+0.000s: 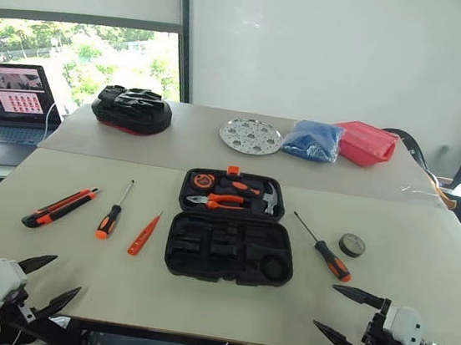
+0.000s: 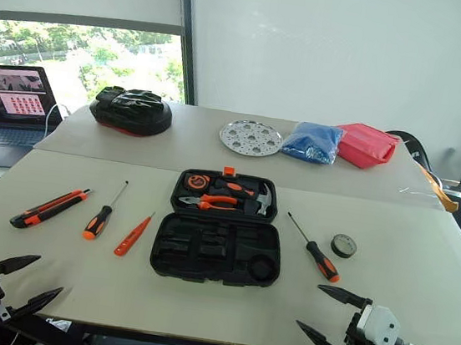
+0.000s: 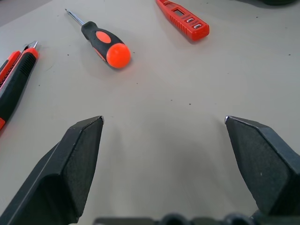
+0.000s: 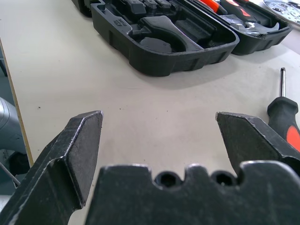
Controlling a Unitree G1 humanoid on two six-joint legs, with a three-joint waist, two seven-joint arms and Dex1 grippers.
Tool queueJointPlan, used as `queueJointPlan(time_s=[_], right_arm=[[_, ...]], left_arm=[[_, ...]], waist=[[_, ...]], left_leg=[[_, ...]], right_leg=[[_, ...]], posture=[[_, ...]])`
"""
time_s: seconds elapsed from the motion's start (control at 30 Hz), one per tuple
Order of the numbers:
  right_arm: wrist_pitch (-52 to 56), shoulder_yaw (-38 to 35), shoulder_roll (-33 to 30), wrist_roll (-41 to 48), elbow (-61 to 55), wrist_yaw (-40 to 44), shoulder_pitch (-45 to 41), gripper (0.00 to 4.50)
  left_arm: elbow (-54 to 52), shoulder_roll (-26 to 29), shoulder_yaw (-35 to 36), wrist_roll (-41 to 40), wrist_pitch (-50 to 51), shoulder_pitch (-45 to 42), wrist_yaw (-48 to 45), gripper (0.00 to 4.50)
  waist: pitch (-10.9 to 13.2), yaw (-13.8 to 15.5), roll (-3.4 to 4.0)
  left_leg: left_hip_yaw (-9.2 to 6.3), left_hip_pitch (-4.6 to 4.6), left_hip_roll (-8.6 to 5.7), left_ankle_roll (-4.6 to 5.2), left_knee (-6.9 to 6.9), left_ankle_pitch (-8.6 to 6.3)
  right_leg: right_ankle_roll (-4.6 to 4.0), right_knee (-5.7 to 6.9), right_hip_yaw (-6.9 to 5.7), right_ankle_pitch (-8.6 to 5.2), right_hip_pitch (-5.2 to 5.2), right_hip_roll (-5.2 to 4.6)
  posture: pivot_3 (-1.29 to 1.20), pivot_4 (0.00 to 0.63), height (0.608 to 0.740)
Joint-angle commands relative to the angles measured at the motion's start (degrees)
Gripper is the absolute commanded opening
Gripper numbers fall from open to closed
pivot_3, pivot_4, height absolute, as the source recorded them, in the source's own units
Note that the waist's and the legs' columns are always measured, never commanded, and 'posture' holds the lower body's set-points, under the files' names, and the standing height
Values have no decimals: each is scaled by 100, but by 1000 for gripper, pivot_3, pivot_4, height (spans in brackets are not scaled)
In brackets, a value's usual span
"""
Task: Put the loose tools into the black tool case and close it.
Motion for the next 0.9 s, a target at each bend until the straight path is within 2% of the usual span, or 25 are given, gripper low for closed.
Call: queueJointPlan(time_s=[0.03, 0.1, 0.2, 0.37, 0.53, 0.63, 0.7, 0.8, 0.9], right_arm=[[266, 118, 222, 683, -674, -44, -50, 4476], [768, 309, 549, 1437, -1521, -188, -167, 4476], [592, 412, 942, 1295, -1837, -396, -478, 4476], [634, 544, 1103, 1219, -1880, -340, -685, 4476], [553, 612, 1026, 1089, -1707, -163, -750, 4476], [556, 590, 985, 1045, -1658, -103, -757, 4476], [570, 597, 975, 1038, -1651, -69, -771, 4476], [612, 642, 989, 992, -1641, -91, -859, 4476], [648, 732, 991, 940, -1650, -92, -914, 4476]], left_arm=[[-272, 50, 388, -502, 783, 205, 237, 4454], [-429, 38, 779, -1100, 1969, 439, 602, 4454], [-653, -264, 1275, -1635, 2949, 691, 1285, 4454], [-1213, -350, 1606, -2222, 3866, 860, 1575, 4454], [-1544, 117, 1545, -2365, 4478, 482, 1736, 4454], [-1569, 925, 1111, -2404, 5531, -297, 2137, 4454], [-1521, 1164, 979, -2606, 6089, -805, 2319, 4454], [-1121, 1575, 187, -2834, 7436, -2534, 2977, 4454], [-486, 1562, -775, -2519, 8143, -4093, 3323, 4454]], waist=[[0, 0, 0], [1, -60, -5], [2, -109, 0], [-13, 22, -30], [-17, 118, -35], [-16, 162, -35], [-16, 154, -31], [-12, 120, -24], [-3, 141, -33]], left_leg=[[0, 0, 0, 0, 0, 0], [-1, 0, 10, 0, 0, 0], [-15, 6, 57, 2, -1, -3], [2, 17, 45, 0, -1, -2], [7, 19, 37, -1, -1, -1], [4, 23, 20, -2, -1, 0], [-5, 25, 12, -5, -1, 4], [-2, 29, 10, -5, -1, 4], [-17, 16, 2, -9, -1, 6]], right_leg=[[0, 0, 0, 0, 0, 0], [-3, 7, 1, -1, -5, 5], [12, 12, 0, -17, -5, 27], [14, 10, -9, -18, 2, 14], [-20, 10, -13, 0, 2, 8], [-21, 13, -15, 0, 4, 9], [-16, 17, -15, -2, 4, 11], [-19, 18, -13, 1, 7, 6], [-18, 23, -17, 2, -6, 15]], posture=[[0, 150, 740], [0, 150, 740], [0, 150, 740], [0, 150, 740], [0, 150, 740], [0, 150, 740], [0, 150, 740], [0, 150, 740], [0, 150, 740]])
